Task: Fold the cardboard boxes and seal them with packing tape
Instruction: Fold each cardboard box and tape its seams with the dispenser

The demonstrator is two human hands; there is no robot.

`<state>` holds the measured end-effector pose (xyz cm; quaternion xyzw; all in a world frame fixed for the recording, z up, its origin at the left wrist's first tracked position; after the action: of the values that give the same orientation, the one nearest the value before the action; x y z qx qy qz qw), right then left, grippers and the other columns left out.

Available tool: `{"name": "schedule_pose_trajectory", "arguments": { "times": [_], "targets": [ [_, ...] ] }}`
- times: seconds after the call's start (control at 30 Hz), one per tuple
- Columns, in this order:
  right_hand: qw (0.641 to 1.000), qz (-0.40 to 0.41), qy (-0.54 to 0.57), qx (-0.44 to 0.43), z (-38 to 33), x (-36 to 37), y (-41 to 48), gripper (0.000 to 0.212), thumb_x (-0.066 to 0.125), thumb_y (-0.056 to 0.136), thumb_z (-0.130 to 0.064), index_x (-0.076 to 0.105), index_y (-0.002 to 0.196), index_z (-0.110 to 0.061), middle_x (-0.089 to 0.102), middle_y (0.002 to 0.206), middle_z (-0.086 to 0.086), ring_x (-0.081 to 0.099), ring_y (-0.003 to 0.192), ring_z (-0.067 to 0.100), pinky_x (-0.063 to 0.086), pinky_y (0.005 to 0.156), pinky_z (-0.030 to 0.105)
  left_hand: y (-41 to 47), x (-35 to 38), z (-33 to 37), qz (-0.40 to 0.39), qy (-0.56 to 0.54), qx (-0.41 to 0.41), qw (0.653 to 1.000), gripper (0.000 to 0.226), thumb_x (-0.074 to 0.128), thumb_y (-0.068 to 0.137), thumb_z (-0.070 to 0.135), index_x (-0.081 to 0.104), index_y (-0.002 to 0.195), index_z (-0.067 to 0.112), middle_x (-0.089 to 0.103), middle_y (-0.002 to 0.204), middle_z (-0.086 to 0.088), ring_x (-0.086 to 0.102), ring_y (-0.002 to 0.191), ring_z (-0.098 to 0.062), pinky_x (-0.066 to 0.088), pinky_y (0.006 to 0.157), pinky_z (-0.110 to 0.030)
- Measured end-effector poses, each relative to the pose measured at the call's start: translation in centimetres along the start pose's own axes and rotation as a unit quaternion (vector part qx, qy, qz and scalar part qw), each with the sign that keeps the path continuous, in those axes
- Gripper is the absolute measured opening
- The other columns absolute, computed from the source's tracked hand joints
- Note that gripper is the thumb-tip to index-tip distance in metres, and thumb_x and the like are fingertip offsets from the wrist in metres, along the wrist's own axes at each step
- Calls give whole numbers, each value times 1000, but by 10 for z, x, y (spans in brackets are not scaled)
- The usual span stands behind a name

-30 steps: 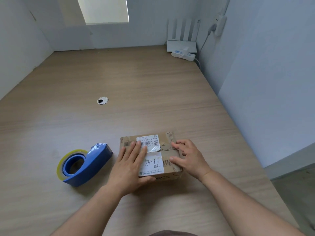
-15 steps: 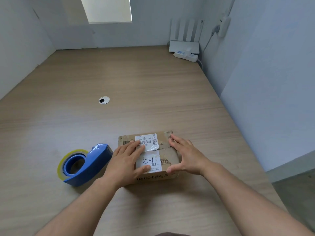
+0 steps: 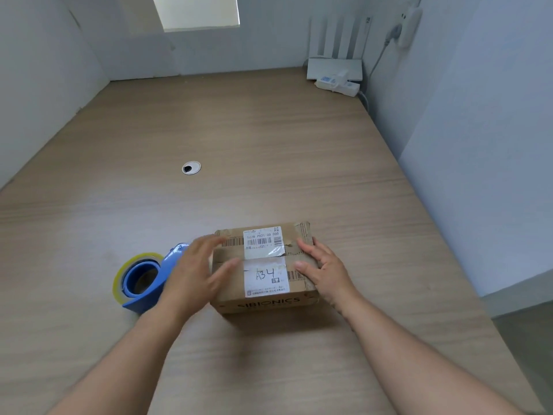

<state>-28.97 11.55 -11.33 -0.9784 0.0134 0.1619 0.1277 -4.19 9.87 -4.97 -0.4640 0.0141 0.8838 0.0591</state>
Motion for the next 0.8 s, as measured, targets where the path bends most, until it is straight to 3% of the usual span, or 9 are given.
{"name": "schedule_pose_trajectory", "arguments": {
  "times": [0.07,0.1,0.2,0.33,0.47,0.6,0.7,0.8],
  "targets": [
    [1000,4,-4,3,0,0,0,50,70,85,-13,55,132,-24,29,153,4,33,135,10,19,100,7,-12,-26,-38,103,40,-87,990,48,63,87,41,54,125,13,54,126,-6,50,113,-24,43,91,-38],
    [1000,6,-4,7,-1,-1,0,51,69,85,-12,55,132,-24,28,153,5,32,136,10,19,100,8,-17,-32,-59,113,72,-136,982,49,65,85,41,56,120,8,56,121,-12,51,111,-29,43,89,-40],
    [1000,14,-1,27,-3,-2,-2,51,69,86,-11,54,133,-24,24,155,6,29,139,16,21,104,13,-23,-31,-101,32,141,-218,965,59,68,80,51,56,113,3,59,111,-15,55,102,-32,48,80,-41],
    [998,28,-30,44,-7,-4,-4,52,69,85,-11,54,133,-23,23,155,10,29,140,19,20,105,15,-11,-19,-117,-95,287,-211,930,60,55,81,67,49,106,13,63,91,-1,55,74,-18,43,60,-29],
    [997,29,-39,56,-7,-4,-2,54,70,84,-9,54,133,-23,22,154,14,29,140,20,21,114,24,8,-12,-127,-103,150,-233,955,48,62,80,60,52,82,13,58,71,0,57,65,-16,38,52,-27],
    [996,30,-58,57,-6,-5,1,54,72,83,-11,55,132,-24,23,154,16,27,141,20,19,118,31,11,-29,-121,-73,74,-205,973,35,61,86,49,58,80,14,62,79,-3,60,72,-23,45,60,-32],
    [997,25,-54,50,-3,-5,3,53,73,82,-13,56,131,-25,23,154,15,28,141,20,19,117,31,13,-55,-90,-49,-21,-140,989,29,62,84,50,62,83,20,61,91,4,60,75,-20,51,69,-37],
    [998,22,-42,47,0,-6,3,53,73,82,-14,56,130,-26,23,154,14,30,140,21,21,116,29,14,-69,-27,-92,-61,-25,994,38,58,70,61,60,83,25,62,83,7,60,73,-17,48,62,-33]
  ]
}}
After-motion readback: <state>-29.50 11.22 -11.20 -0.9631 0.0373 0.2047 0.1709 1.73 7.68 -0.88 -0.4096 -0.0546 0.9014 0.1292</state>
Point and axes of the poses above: each hand's wrist, its own y-axis towards the middle knuckle, its own x-axis out of the palm, z = x × y, the point moved 7 cm from there along y, towards the middle knuckle
